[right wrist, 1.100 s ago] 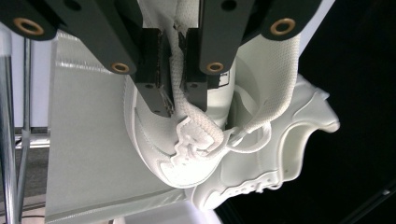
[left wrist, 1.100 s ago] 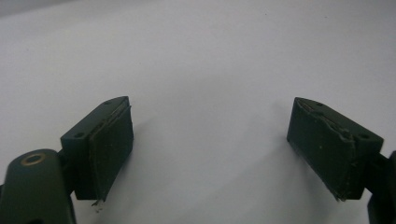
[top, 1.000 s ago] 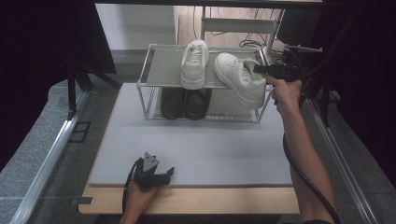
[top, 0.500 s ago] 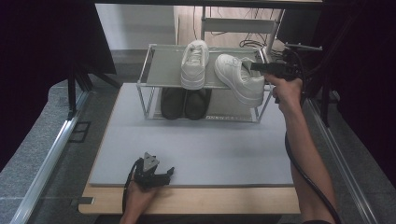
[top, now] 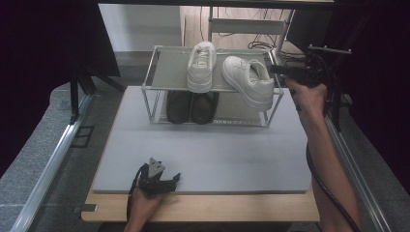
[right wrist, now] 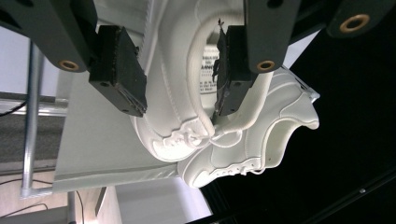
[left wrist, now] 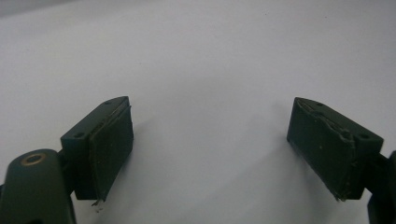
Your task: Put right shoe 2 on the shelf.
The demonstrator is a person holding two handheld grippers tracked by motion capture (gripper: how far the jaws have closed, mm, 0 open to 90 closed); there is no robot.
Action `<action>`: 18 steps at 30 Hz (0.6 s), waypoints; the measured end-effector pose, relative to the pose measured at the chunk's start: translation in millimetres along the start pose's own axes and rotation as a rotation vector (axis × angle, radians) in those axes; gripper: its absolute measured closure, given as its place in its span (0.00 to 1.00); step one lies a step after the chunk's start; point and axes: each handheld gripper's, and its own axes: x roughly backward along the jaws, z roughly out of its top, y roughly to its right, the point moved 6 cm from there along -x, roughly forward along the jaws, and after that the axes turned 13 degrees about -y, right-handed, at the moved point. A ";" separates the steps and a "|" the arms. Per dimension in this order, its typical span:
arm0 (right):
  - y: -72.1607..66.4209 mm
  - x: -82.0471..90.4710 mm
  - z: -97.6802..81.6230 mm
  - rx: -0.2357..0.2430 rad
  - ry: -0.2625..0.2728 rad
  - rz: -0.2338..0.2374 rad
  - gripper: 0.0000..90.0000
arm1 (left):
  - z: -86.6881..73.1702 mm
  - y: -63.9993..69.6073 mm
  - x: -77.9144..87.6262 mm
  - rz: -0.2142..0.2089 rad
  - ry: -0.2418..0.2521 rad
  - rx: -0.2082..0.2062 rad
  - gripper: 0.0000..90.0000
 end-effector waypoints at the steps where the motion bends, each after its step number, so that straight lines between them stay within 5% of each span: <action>1: 0.5 2.2 -2.2 0.005 0.003 -0.002 0.61 | 0.0 0.0 0.0 0.000 0.000 0.000 0.16; 18: 6.2 20.3 -58.0 0.105 -0.009 -0.070 0.93 | 0.0 0.1 -0.1 0.002 0.001 0.000 0.16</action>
